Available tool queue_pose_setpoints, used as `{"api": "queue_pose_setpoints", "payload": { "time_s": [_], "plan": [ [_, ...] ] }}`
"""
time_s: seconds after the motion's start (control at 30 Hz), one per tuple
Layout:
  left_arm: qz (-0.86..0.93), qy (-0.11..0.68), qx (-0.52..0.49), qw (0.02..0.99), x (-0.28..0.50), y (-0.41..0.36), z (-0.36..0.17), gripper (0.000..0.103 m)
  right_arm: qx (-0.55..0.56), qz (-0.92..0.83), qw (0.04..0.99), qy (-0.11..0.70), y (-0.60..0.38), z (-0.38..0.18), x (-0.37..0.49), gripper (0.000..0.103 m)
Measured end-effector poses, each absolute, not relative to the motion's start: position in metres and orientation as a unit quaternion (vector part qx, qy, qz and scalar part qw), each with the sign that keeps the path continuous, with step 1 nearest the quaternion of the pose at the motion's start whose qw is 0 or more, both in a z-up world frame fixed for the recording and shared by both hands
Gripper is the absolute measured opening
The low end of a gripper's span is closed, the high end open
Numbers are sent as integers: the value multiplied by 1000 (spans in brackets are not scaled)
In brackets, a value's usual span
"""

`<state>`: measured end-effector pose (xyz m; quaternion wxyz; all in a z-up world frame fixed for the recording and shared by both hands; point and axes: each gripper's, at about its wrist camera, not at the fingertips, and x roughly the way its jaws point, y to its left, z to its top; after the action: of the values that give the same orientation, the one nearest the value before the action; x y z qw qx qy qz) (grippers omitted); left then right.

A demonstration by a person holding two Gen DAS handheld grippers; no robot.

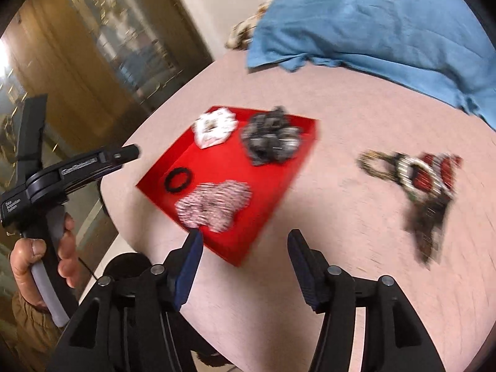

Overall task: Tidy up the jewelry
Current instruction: 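Carry the hair tie and plaid scrunchie into the red tray and release both, then move both open grippers back to the remaining accessories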

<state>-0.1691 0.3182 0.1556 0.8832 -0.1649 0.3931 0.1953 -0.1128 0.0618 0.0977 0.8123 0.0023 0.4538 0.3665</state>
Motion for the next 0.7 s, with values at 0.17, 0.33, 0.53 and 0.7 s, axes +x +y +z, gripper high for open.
{"api": "queue_pose_setpoints", "payload": {
  "time_s": [0.17,0.33,0.53,0.7],
  "plan": [
    [172,398,-154,888,-165,292,162,45,43,314,834,452,-12,95,-105,62],
    [135,413,-136,891,-156,257,159,45,83,250,853,451,-85,88,-95,63],
    [71,445,-110,886,-137,200,141,45,122,202,860,453,-138,78,-84,64],
    [9,473,-91,877,-117,153,120,45,139,196,856,458,-149,65,-76,63]
  ]
}}
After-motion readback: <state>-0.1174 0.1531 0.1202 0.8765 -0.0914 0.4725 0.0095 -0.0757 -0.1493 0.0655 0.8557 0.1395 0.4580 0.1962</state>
